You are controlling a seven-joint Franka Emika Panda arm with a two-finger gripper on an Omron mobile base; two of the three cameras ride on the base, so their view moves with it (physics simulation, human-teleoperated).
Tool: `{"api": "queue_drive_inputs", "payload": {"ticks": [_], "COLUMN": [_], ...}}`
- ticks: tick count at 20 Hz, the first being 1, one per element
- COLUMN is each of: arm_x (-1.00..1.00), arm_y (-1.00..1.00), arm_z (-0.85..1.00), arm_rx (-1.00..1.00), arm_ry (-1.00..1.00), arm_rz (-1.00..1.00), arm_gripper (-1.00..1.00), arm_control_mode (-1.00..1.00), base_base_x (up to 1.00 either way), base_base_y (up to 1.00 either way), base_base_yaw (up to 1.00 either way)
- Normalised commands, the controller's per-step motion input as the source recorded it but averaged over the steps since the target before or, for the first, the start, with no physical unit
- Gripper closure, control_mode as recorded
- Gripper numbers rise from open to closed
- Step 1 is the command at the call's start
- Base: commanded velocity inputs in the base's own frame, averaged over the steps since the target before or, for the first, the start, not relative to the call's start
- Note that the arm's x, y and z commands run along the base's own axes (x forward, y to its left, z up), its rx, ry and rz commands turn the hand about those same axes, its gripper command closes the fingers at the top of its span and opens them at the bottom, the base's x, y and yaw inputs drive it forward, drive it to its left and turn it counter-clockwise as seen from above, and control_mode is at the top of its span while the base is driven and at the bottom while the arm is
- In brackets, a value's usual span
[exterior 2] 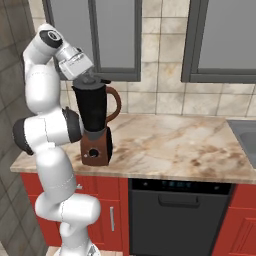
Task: Grab the lemon wedge and garlic from the fridge, place them in the blender, close the lid, and turn on the blender to create a marinade.
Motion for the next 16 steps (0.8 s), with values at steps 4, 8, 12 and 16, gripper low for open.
{"api": "queue_drive_inputs", "payload": {"ticks": [4, 8, 12, 16], "arm_x": [-0.03, 0.00, 0.04, 0.00], "arm_y": [-0.33, -0.07, -0.12, -0.04], "arm_z": [-0.29, -0.16, -0.17, -0.13], "arm_rx": [-0.01, 0.00, 0.00, 0.00], "arm_ry": [0.00, 0.00, -0.01, -0.01], "arm_rz": [0.06, 0.00, 0.00, 0.00], "arm_gripper": [1.00, 1.00, 1.00, 1.00], "arm_control_mode": [-1.00, -1.00, -1.00, -1.00], "base_base_x": [0.00, 0.00, 0.00, 0.00], "base_base_y": [0.00, 0.00, 0.00, 0.00], "base_base_yaw": [0.00, 0.00, 0.00, 0.00]}}
